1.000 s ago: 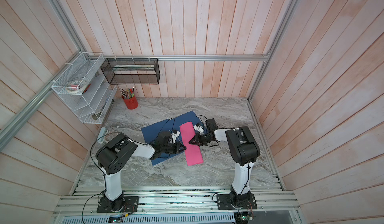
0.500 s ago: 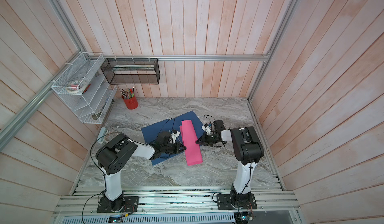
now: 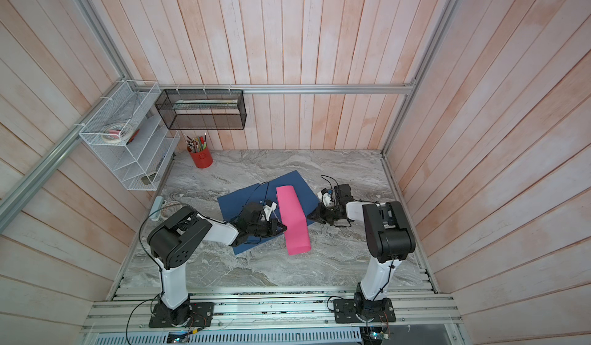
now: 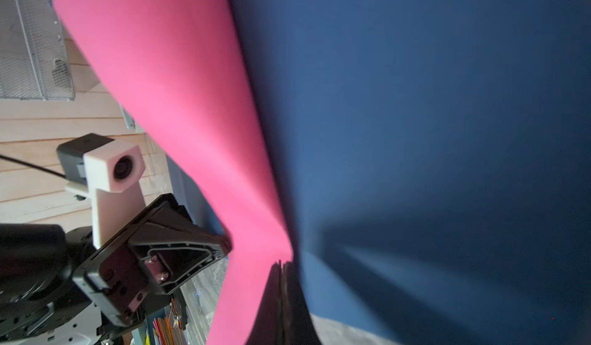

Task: Fold the rectangular paper in half along the long edge
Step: Fold the paper at the center of the board.

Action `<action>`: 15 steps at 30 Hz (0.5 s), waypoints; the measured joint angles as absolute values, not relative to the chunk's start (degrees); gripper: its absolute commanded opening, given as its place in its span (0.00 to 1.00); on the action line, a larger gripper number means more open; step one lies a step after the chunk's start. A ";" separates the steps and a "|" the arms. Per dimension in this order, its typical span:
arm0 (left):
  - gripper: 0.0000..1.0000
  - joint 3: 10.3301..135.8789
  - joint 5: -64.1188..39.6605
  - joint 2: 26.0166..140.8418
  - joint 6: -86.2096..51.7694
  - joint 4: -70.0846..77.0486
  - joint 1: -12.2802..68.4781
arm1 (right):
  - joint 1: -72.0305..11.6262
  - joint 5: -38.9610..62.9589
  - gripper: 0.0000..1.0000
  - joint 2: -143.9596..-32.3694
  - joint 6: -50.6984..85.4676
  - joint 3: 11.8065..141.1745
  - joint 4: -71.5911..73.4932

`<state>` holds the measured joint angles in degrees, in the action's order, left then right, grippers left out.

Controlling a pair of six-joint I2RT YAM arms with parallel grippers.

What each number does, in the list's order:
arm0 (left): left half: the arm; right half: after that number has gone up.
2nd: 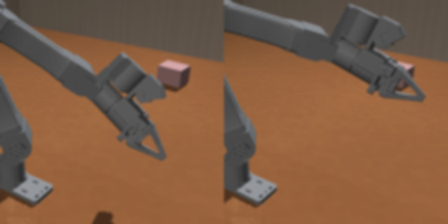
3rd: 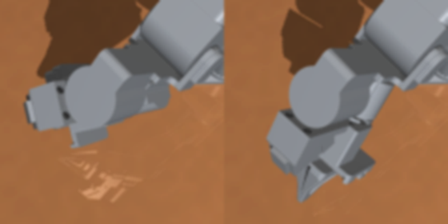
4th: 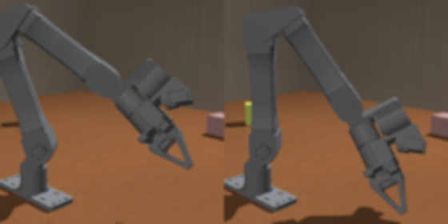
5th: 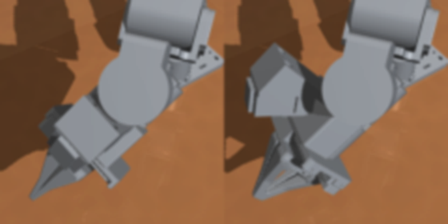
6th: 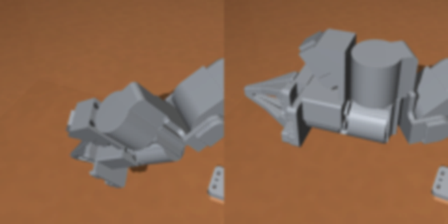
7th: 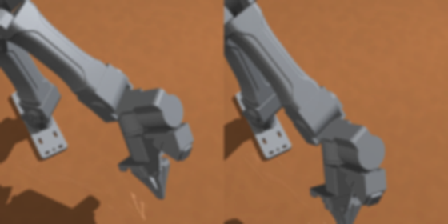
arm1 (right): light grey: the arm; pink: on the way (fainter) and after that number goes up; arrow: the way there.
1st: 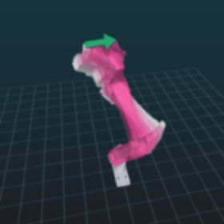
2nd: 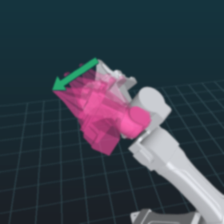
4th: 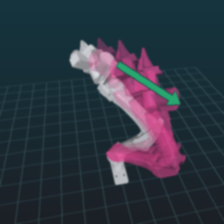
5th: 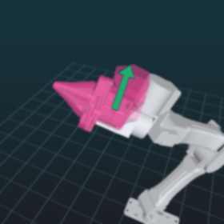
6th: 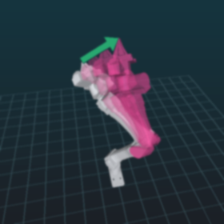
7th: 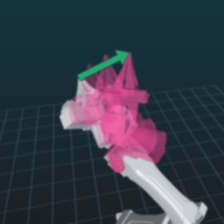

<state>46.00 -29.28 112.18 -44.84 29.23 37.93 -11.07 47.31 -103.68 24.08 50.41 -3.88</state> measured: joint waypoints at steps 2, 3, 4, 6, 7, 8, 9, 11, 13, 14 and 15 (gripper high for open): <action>0.00 45.95 -29.30 112.18 -44.84 29.32 37.93 | -12.86 47.72 0.00 -103.46 24.97 50.39 -2.55; 0.00 45.95 -29.30 112.18 -44.84 29.34 37.93 | -13.50 47.86 0.00 -103.48 25.36 50.39 -2.09; 0.00 45.95 -29.30 112.18 -44.84 29.34 37.93 | -13.91 47.90 0.00 -103.57 25.63 50.37 -1.78; 0.00 45.95 -29.30 112.18 -44.84 29.34 37.93 | -14.13 47.88 0.00 -103.96 26.11 50.30 -1.08; 0.00 45.95 -29.30 112.18 -44.84 29.34 37.93 | -14.09 47.83 0.00 -104.27 26.35 50.13 -0.75; 0.00 45.95 -29.30 112.18 -44.84 29.34 37.93 | -13.87 47.79 0.00 -104.55 26.59 49.67 -0.30; 0.00 45.95 -29.30 112.18 -44.84 29.34 37.93 | -13.67 47.75 0.00 -104.71 26.89 49.06 0.08; 0.00 45.95 -29.30 112.18 -44.84 29.34 37.93 | -12.82 47.66 0.00 -104.79 27.38 46.98 0.75; 0.00 45.95 -29.30 112.18 -44.84 29.34 37.93 | -11.31 48.25 0.00 -104.79 27.83 44.51 1.98; 0.00 45.95 -29.30 112.18 -44.84 29.32 37.93 | -10.26 49.34 0.00 -104.62 28.10 43.46 2.66; 0.00 45.95 -29.30 112.18 -44.82 29.32 37.93 | -9.39 49.82 0.00 -104.29 28.08 42.63 3.16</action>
<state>45.95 -29.30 112.18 -44.82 29.32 37.93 -9.39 49.82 -104.29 28.08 42.63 3.16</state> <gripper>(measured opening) 0.045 0.043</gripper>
